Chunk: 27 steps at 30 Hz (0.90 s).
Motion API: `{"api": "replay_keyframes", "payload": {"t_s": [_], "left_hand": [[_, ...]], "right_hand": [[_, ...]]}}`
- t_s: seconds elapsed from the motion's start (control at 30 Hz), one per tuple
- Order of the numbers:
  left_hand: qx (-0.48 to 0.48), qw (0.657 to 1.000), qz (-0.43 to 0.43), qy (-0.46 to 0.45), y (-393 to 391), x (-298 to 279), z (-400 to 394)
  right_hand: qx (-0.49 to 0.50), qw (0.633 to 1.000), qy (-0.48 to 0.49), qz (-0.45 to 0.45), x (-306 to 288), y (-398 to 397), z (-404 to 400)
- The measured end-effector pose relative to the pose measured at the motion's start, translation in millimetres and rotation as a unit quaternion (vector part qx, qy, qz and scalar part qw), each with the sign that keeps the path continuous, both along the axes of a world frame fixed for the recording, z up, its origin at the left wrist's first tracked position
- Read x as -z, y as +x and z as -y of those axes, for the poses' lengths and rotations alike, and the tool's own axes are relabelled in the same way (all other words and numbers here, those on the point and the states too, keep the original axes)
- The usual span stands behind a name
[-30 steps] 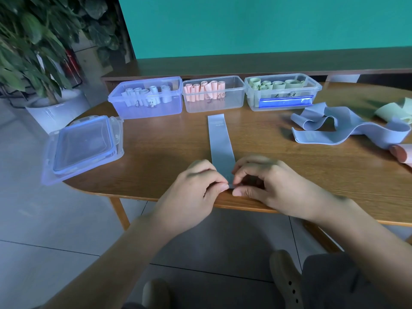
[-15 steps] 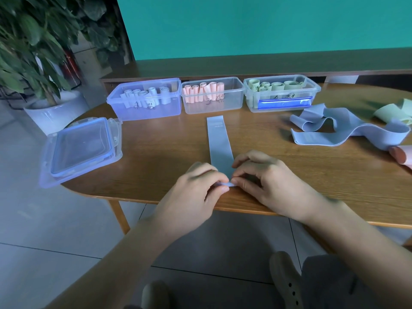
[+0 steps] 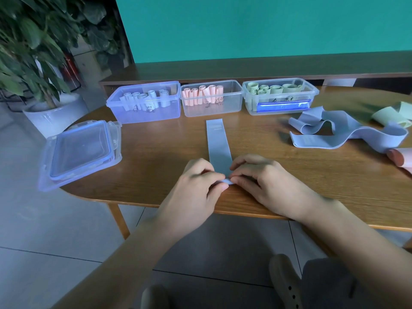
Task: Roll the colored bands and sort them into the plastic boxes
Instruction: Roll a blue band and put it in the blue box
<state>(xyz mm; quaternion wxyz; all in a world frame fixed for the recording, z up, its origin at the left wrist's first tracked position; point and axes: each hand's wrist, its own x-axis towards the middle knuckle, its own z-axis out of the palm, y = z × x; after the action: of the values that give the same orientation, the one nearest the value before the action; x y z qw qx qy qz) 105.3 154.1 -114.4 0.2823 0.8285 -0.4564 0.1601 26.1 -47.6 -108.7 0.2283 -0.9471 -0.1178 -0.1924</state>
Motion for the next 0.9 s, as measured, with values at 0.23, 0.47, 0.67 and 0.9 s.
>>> {"api": "replay_keyframes", "payload": {"t_s": [0.23,0.47,0.67,0.9], "left_hand": [[0.006,1.0,-0.018,-0.003,3.4,-4.2,-0.5],[-0.006,1.0,-0.003,0.01,3.1,-6.3,2.1],[-0.019,1.0,0.0,0.003,5.1,-5.8,5.2],[-0.003,0.999,-0.031,-0.008,13.4,-7.7,5.9]], "right_hand": [[0.015,1.0,0.0,-0.011,-1.0,0.2,-0.6],[0.01,1.0,0.017,0.014,-2.5,1.8,-3.4],[0.015,1.0,0.003,0.007,-1.2,3.1,1.5],[0.015,1.0,-0.009,0.004,-0.5,9.7,5.3]]}}
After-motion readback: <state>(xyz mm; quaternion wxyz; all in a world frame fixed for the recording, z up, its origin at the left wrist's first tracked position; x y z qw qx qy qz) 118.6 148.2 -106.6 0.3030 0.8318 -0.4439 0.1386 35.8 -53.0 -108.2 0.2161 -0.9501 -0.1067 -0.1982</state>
